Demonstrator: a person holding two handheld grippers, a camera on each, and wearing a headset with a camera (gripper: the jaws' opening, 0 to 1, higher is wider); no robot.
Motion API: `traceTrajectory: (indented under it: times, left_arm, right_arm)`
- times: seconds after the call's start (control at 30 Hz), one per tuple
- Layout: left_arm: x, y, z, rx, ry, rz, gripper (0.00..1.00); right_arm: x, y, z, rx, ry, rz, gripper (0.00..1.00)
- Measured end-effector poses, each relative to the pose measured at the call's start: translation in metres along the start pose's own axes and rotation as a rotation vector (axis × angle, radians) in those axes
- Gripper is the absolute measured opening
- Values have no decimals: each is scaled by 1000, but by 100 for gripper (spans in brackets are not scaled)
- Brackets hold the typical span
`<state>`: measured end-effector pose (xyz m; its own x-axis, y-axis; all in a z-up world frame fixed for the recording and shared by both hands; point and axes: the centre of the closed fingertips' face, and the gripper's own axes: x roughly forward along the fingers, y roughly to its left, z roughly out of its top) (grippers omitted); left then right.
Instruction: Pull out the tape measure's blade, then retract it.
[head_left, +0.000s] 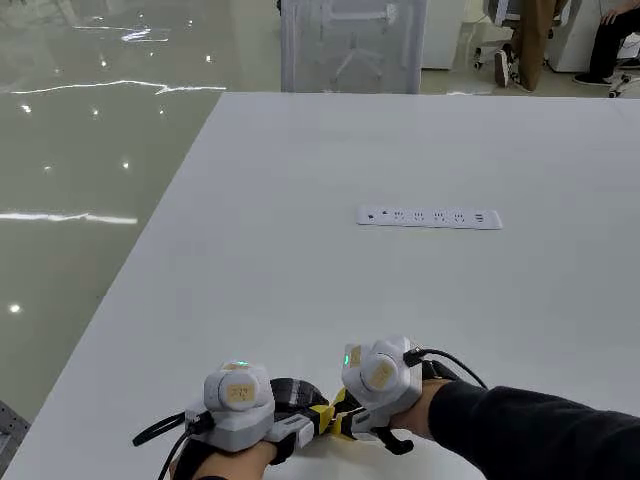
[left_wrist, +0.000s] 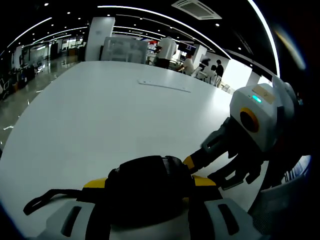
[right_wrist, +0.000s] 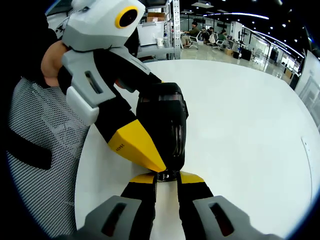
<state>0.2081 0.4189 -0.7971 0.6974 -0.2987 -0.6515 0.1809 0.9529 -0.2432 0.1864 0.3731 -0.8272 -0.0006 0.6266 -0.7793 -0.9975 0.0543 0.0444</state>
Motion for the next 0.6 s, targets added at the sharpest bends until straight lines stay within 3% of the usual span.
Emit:
traceTrajectory:
  times: [0.27, 0.37, 0.4, 0.5, 0.53, 0.57, 0.6]
  left_arm:
    - [0, 0, 0, 7, -10, -3, 60]
    - [-1, -1, 0, 15, -24, -8, 61]
    - [-1, -1, 0, 20, -26, -10, 61]
    - [-3, 1, 2, 40, -27, -4, 62]
    - [-5, 10, 11, 97, -73, 49, 66]
    - [-6, 16, 23, 111, -135, 80, 78]
    - [-6, 15, 32, 61, -177, 63, 90]
  right_arm:
    - [0, 2, -1, 25, -26, -48, 13]
    - [-2, 3, -1, -6, -55, -86, 14]
    - [-3, 1, -2, 20, -59, -104, 17]
    - [-11, 2, -7, 3, -58, -134, 26]
    - [-14, 2, -9, 5, -58, -134, 26]
    - [-18, 3, -10, 8, -62, -136, 27]
    - [-25, 1, -11, 23, -81, -149, 27]
